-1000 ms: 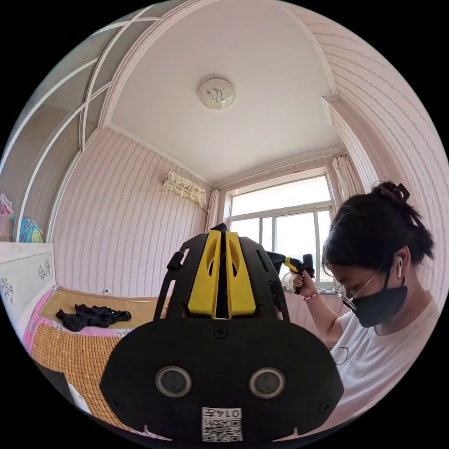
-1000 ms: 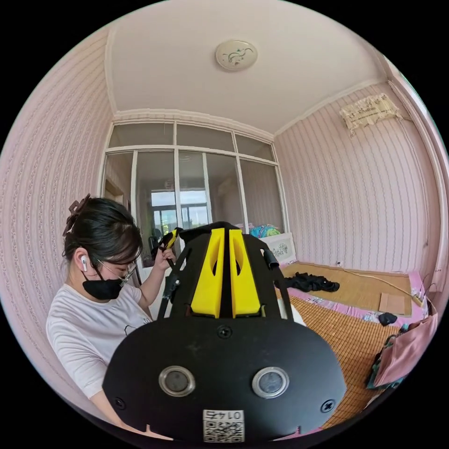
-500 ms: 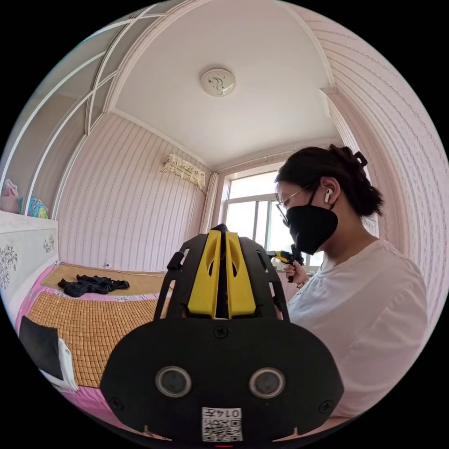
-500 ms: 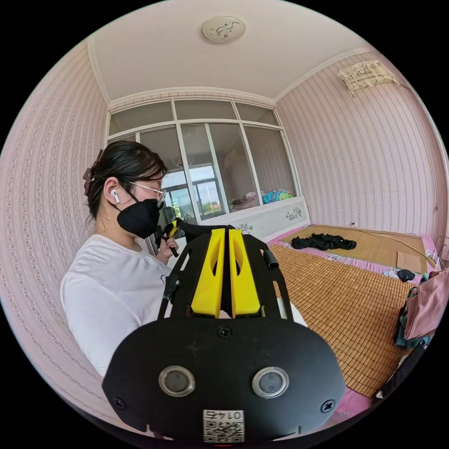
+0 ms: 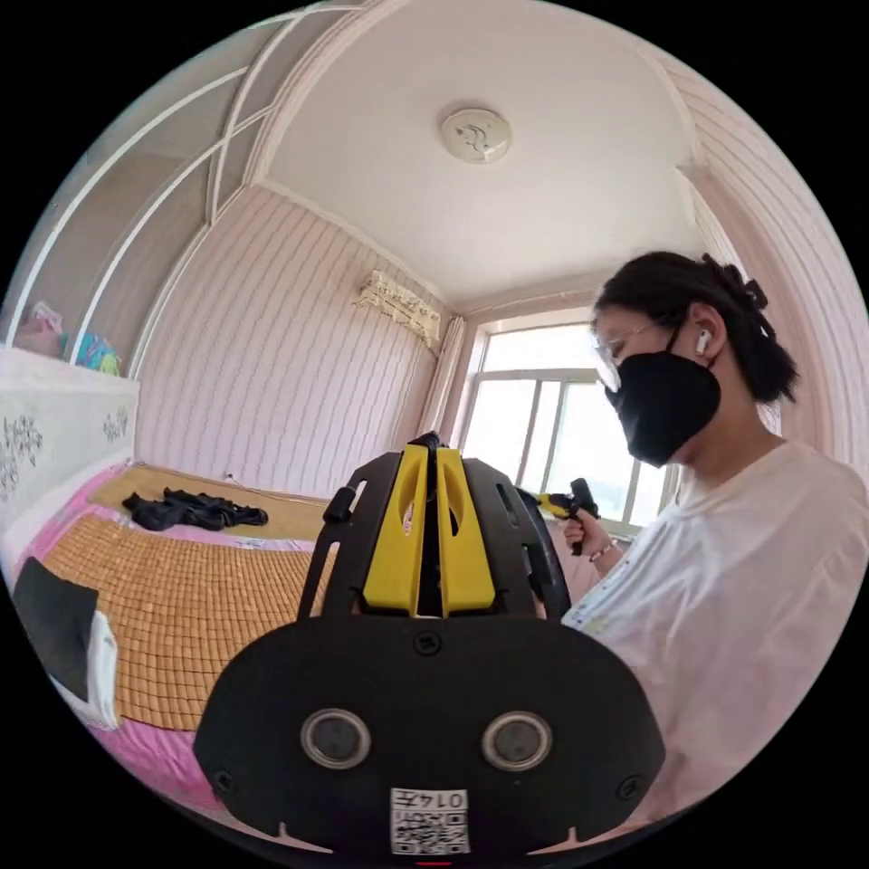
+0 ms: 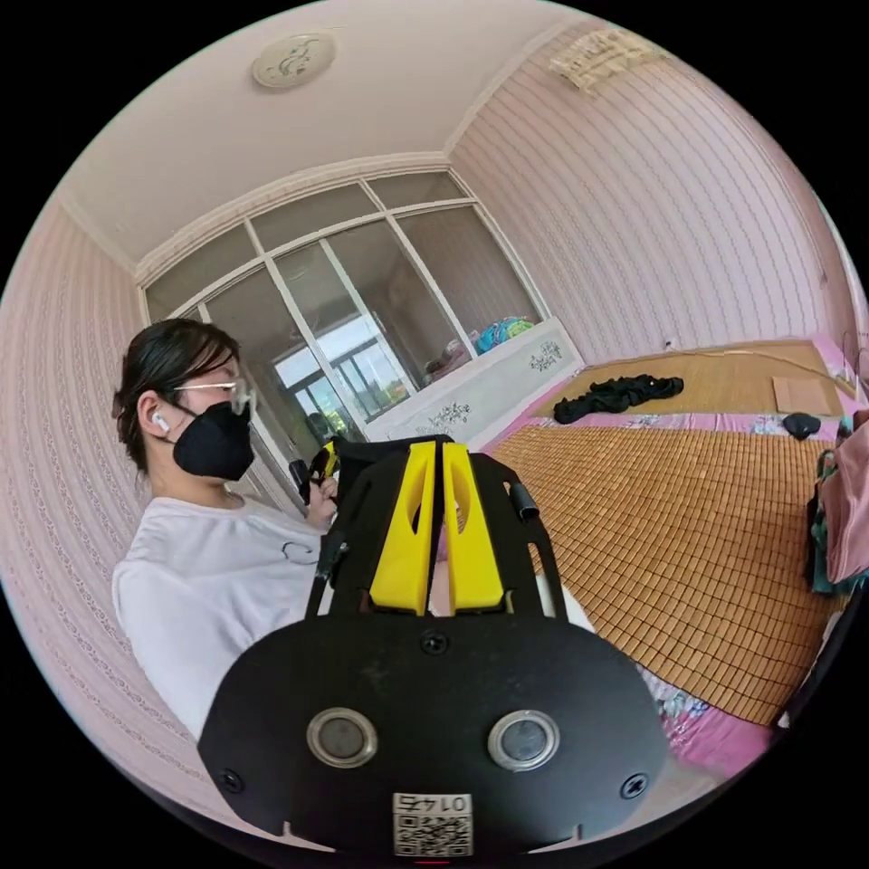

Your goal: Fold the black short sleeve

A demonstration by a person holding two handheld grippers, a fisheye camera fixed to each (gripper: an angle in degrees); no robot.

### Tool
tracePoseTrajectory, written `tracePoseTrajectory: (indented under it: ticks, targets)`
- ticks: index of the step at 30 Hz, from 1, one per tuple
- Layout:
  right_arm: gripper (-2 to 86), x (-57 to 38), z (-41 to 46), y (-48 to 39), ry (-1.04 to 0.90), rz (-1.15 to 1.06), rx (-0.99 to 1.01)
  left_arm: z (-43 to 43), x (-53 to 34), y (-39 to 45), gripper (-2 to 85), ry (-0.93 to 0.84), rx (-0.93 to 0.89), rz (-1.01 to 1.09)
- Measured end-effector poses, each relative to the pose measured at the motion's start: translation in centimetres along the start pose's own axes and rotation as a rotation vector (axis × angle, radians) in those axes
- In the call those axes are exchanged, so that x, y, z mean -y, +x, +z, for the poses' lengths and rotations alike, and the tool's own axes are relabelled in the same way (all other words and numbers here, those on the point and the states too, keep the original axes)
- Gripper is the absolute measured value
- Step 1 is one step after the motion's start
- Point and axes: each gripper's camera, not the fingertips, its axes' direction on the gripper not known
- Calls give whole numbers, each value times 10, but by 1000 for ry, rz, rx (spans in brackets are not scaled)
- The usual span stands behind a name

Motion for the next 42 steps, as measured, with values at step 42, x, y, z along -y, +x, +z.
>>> tracePoseTrajectory:
  ticks: [42]
  targets:
    - [6,62,126,432,-340,911,-266,301,-166,-347,-9,-1110,529,-468]
